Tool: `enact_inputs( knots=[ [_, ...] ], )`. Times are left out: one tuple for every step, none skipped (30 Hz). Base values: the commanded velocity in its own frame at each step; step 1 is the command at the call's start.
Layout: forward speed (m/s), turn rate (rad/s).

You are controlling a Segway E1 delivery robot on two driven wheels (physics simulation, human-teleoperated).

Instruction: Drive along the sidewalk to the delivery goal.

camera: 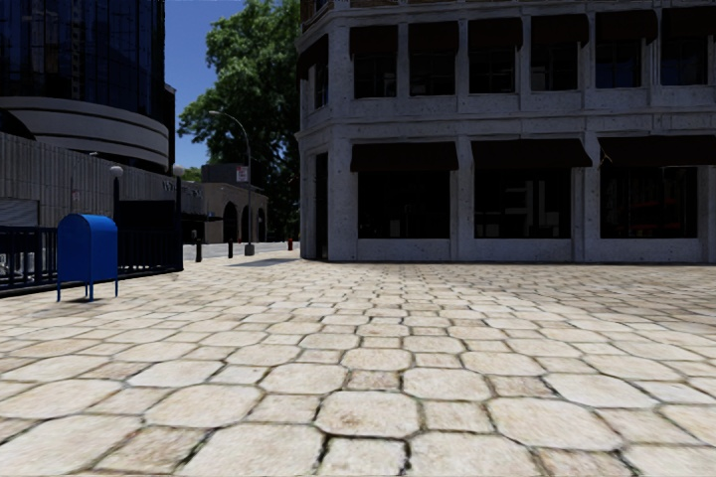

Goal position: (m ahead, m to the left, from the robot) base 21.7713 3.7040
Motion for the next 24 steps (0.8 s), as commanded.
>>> enact_inputs(
  knots=[
    [2.0, 0.4],
    [2.0, 0.4],
    [2.0, 0.4],
    [2.0, 0.4],
    [2.0, 0.38],
    [2.0, 0.37],
    [2.0, 0.36],
    [2.0, 0.35],
    [2.0, 0.35],
    [2.0, 0.31],
    [2.0, 0.23],
    [2.0, 0.18],
    [2.0, 0.18],
    [2.0, 0.17],
    [2.0, 0.15],
    [2.0, 0.09],
    [2.0, 0.09],
    [2.0, 0.01],
    [2.0, 0.0],
    [2.0, 0.0],
    [2.0, 0.0],
    [2.0, 0.0],
    [2.0, 0.0],
    [2.0, 0.0]
  ],
)
